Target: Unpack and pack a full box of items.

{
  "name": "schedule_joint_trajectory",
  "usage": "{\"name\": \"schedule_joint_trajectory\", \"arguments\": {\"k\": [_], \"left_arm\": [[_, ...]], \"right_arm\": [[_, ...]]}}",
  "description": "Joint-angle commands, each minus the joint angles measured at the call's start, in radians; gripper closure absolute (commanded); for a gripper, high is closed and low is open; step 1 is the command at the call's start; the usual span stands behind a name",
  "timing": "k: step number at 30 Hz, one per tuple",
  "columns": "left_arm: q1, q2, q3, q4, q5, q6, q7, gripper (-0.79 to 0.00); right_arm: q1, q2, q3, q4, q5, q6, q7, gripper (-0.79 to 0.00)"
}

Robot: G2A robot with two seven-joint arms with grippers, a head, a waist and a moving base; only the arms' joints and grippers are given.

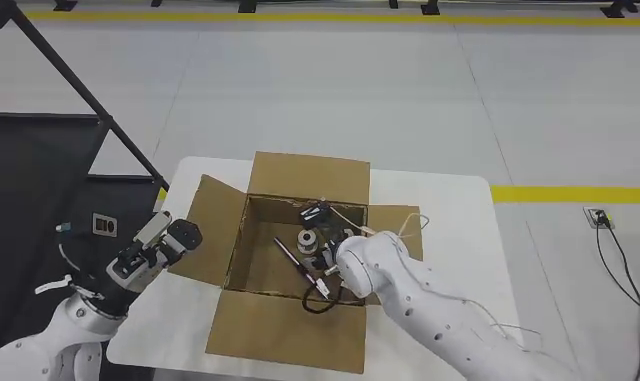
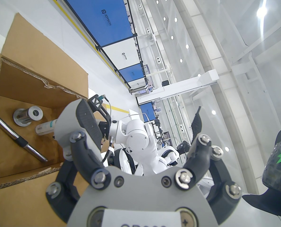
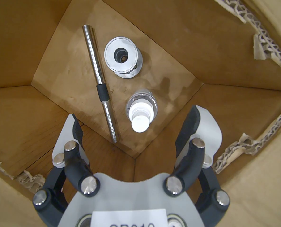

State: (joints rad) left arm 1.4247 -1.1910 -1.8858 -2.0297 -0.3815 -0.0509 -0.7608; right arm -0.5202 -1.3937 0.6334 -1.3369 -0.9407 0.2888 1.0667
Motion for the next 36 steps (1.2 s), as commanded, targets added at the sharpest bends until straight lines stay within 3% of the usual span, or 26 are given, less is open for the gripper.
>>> {"name": "schedule_joint_trajectory", "arguments": {"k": [1, 2, 4, 5, 13, 17, 19, 21, 29, 36], "left_arm": [[0.000, 0.000, 0.000, 0.000, 0.000, 0.000, 0.000, -0.785], [0.000, 0.000, 0.000, 0.000, 0.000, 0.000, 0.000, -0.785], [0.000, 0.000, 0.000, 0.000, 0.000, 0.000, 0.000, -0.785], [0.000, 0.000, 0.000, 0.000, 0.000, 0.000, 0.000, -0.785], [0.000, 0.000, 0.000, 0.000, 0.000, 0.000, 0.000, -0.785], [0.000, 0.000, 0.000, 0.000, 0.000, 0.000, 0.000, -0.785], [0.000, 0.000, 0.000, 0.000, 0.000, 0.000, 0.000, -0.785], [0.000, 0.000, 0.000, 0.000, 0.000, 0.000, 0.000, -0.785], [0.000, 0.000, 0.000, 0.000, 0.000, 0.000, 0.000, -0.785], [0.000, 0.000, 0.000, 0.000, 0.000, 0.000, 0.000, -0.785]], "right_arm": [[-0.004, -0.003, 0.005, 0.015, 0.002, -0.003, -0.008, -0.517], [-0.005, -0.005, 0.008, 0.022, 0.002, -0.005, -0.012, -0.508], [-0.010, -0.008, 0.013, 0.031, -0.003, -0.001, -0.022, -0.379], [-0.013, -0.009, 0.016, 0.032, -0.005, 0.002, -0.029, -0.360], [-0.028, -0.021, 0.035, 0.057, -0.017, -0.001, -0.058, -0.379], [-0.028, -0.029, 0.039, 0.074, -0.017, -0.008, -0.058, -0.351], [-0.028, -0.032, 0.043, 0.078, -0.015, -0.012, -0.061, -0.277], [-0.031, -0.034, 0.052, 0.075, -0.017, -0.012, -0.071, 0.000], [-0.071, -0.020, 0.128, -0.011, -0.030, -0.020, -0.062, 0.000], [-0.195, 0.023, 0.257, -0.266, -0.109, -0.024, -0.048, 0.000]]}}
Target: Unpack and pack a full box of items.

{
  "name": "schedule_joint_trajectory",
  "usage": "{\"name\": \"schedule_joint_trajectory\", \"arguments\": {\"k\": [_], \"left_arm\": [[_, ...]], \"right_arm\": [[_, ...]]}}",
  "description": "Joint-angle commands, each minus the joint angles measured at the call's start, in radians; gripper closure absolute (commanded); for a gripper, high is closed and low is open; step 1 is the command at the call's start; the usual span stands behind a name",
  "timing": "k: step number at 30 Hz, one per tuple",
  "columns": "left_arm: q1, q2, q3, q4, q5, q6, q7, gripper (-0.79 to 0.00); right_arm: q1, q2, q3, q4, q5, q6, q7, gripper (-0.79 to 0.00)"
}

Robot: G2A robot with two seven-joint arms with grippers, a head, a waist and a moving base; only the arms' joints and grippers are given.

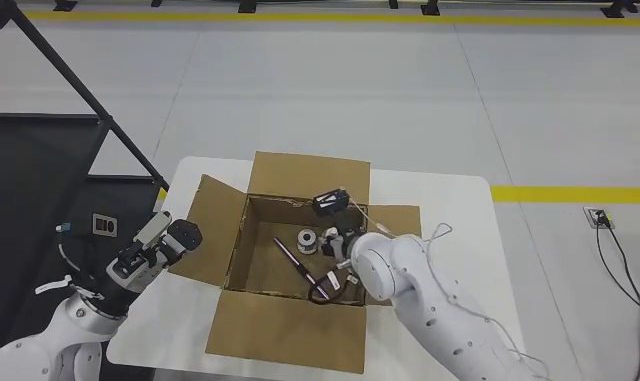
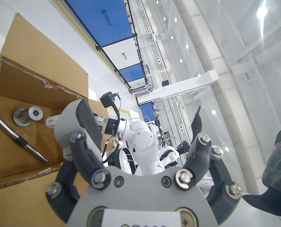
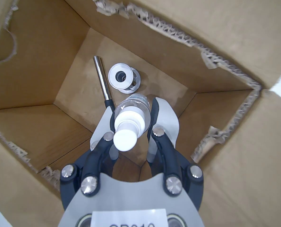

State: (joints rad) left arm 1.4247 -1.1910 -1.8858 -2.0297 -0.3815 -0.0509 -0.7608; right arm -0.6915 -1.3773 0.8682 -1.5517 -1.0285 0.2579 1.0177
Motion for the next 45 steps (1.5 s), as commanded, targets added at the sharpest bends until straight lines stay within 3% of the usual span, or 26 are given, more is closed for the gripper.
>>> {"name": "schedule_joint_trajectory", "arguments": {"k": [1, 11, 18, 25, 29, 36, 45], "left_arm": [[0.000, 0.000, 0.000, 0.000, 0.000, 0.000, 0.000, -0.785], [0.000, 0.000, 0.000, 0.000, 0.000, 0.000, 0.000, -0.785], [0.000, 0.000, 0.000, 0.000, 0.000, 0.000, 0.000, -0.785], [0.000, 0.000, 0.000, 0.000, 0.000, 0.000, 0.000, -0.785], [0.000, 0.000, 0.000, 0.000, 0.000, 0.000, 0.000, -0.785], [0.000, 0.000, 0.000, 0.000, 0.000, 0.000, 0.000, -0.785], [0.000, 0.000, 0.000, 0.000, 0.000, 0.000, 0.000, -0.785]], "right_arm": [[-0.048, 0.013, 0.044, -0.096, -0.041, 0.015, 0.000, 0.000], [-0.272, 0.059, 0.258, -0.459, -0.209, 0.072, -0.033, 0.000], [-0.383, 0.069, 0.391, -0.555, -0.272, 0.161, -0.045, 0.000], [-0.440, 0.074, 0.562, -0.470, -0.202, 0.203, -0.122, 0.000], [-0.457, 0.078, 0.629, -0.382, -0.240, 0.233, -0.152, 0.000], [-0.421, 0.078, 0.680, -0.190, -0.187, 0.219, -0.164, 0.000], [-0.394, 0.080, 0.688, -0.069, -0.130, 0.144, -0.154, 0.000]]}}
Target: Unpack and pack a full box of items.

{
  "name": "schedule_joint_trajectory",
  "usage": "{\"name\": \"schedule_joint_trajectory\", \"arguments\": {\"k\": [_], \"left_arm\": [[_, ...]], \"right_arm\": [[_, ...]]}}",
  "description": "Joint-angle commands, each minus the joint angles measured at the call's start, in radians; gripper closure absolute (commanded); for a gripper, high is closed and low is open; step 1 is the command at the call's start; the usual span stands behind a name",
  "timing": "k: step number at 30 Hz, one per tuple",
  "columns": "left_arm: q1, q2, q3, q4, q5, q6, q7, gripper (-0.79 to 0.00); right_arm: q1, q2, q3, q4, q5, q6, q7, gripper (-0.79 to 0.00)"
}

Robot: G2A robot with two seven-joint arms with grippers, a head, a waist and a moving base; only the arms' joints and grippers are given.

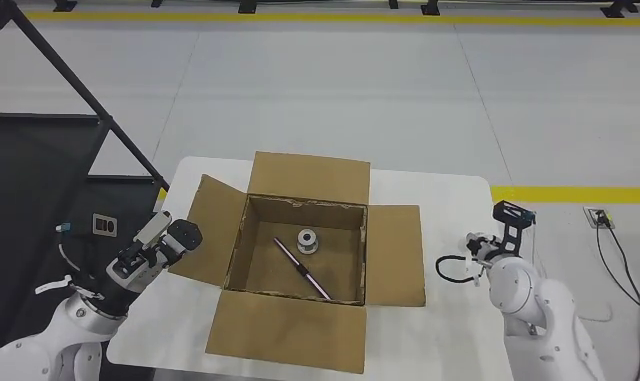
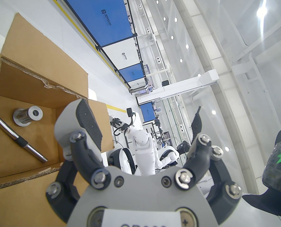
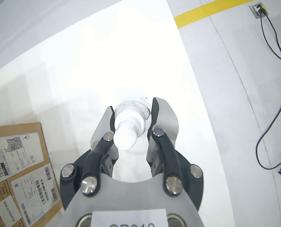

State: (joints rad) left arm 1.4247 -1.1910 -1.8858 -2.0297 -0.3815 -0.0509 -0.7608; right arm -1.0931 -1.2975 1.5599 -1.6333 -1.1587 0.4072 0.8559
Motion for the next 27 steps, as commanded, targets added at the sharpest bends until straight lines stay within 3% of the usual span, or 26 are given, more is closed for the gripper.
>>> {"name": "schedule_joint_trajectory", "arguments": {"k": [1, 13, 14, 15, 16, 18, 21, 23, 25, 27], "left_arm": [[0.000, 0.000, 0.000, 0.000, 0.000, 0.000, 0.000, -0.785], [0.000, 0.000, 0.000, 0.000, 0.000, 0.000, 0.000, -0.785], [0.000, 0.000, 0.000, 0.000, 0.000, 0.000, 0.000, -0.785], [0.000, 0.000, 0.000, 0.000, 0.000, 0.000, 0.000, -0.785], [0.000, 0.000, 0.000, 0.000, 0.000, 0.000, 0.000, -0.785], [0.000, 0.000, 0.000, 0.000, 0.000, 0.000, 0.000, -0.785], [0.000, 0.000, 0.000, 0.000, 0.000, 0.000, 0.000, -0.785], [0.000, 0.000, 0.000, 0.000, 0.000, 0.000, 0.000, -0.785], [0.000, 0.000, 0.000, 0.000, 0.000, 0.000, 0.000, -0.785], [0.000, 0.000, 0.000, 0.000, 0.000, 0.000, 0.000, -0.785]], "right_arm": [[0.015, 0.000, -0.009, 0.028, -0.004, -0.009, 0.013, 0.000], [0.101, -0.001, -0.047, 0.146, -0.048, 0.006, 0.052, 0.000], [0.104, -0.001, -0.048, 0.150, -0.046, 0.006, 0.053, -0.083], [0.106, -0.001, -0.047, 0.154, -0.044, 0.007, 0.054, -0.228], [0.108, -0.001, -0.047, 0.156, -0.041, 0.007, 0.055, -0.292], [0.109, -0.002, -0.045, 0.159, -0.025, 0.000, 0.056, -0.357], [0.105, -0.001, -0.043, 0.161, -0.022, -0.002, 0.053, -0.391], [0.104, 0.000, -0.039, 0.163, -0.021, -0.004, 0.053, -0.468], [0.102, 0.000, -0.034, 0.157, -0.023, 0.002, 0.046, -0.563], [0.095, 0.001, -0.028, 0.135, -0.022, 0.009, 0.040, -0.730]]}}
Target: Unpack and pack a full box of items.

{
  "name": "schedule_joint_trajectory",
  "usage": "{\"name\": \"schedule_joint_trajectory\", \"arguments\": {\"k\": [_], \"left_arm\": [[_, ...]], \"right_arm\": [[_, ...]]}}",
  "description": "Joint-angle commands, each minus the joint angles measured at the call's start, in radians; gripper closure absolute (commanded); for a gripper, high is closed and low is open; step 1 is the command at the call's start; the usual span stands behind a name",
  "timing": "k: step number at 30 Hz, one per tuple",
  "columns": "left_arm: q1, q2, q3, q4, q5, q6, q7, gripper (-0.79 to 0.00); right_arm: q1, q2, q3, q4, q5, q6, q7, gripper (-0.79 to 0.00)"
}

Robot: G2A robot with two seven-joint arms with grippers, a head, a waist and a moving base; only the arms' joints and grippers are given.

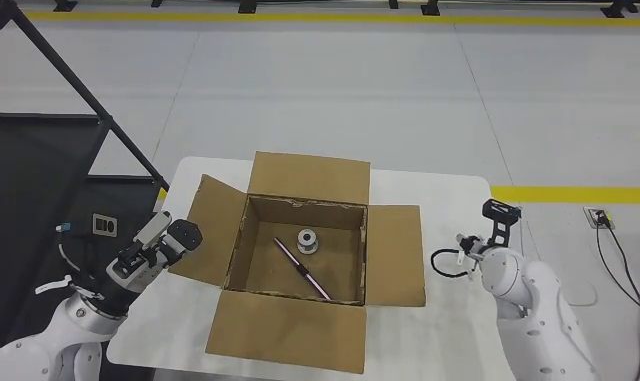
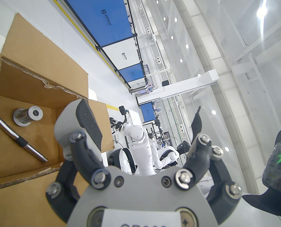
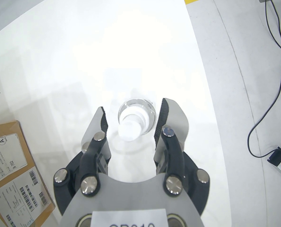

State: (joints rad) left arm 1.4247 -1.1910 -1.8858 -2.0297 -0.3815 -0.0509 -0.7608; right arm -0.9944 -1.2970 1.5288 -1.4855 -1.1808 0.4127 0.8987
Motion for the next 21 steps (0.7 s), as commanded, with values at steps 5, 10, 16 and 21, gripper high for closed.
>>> {"name": "schedule_joint_trajectory", "arguments": {"k": [5, 10, 16, 21], "left_arm": [[0.000, 0.000, 0.000, 0.000, 0.000, 0.000, 0.000, -0.785], [0.000, 0.000, 0.000, 0.000, 0.000, 0.000, 0.000, -0.785], [0.000, 0.000, 0.000, 0.000, 0.000, 0.000, 0.000, -0.785], [0.008, 0.000, -0.001, 0.003, 0.001, 0.001, 0.033, -0.785]], "right_arm": [[-0.030, 0.004, 0.022, -0.121, -0.025, 0.024, -0.003, -0.785], [-0.087, 0.002, 0.009, -0.319, -0.050, 0.045, -0.049, -0.785], [-0.117, -0.006, -0.109, -0.533, -0.120, 0.030, -0.067, -0.785], [-0.094, -0.017, -0.252, -0.609, -0.103, -0.058, -0.063, -0.785]]}}
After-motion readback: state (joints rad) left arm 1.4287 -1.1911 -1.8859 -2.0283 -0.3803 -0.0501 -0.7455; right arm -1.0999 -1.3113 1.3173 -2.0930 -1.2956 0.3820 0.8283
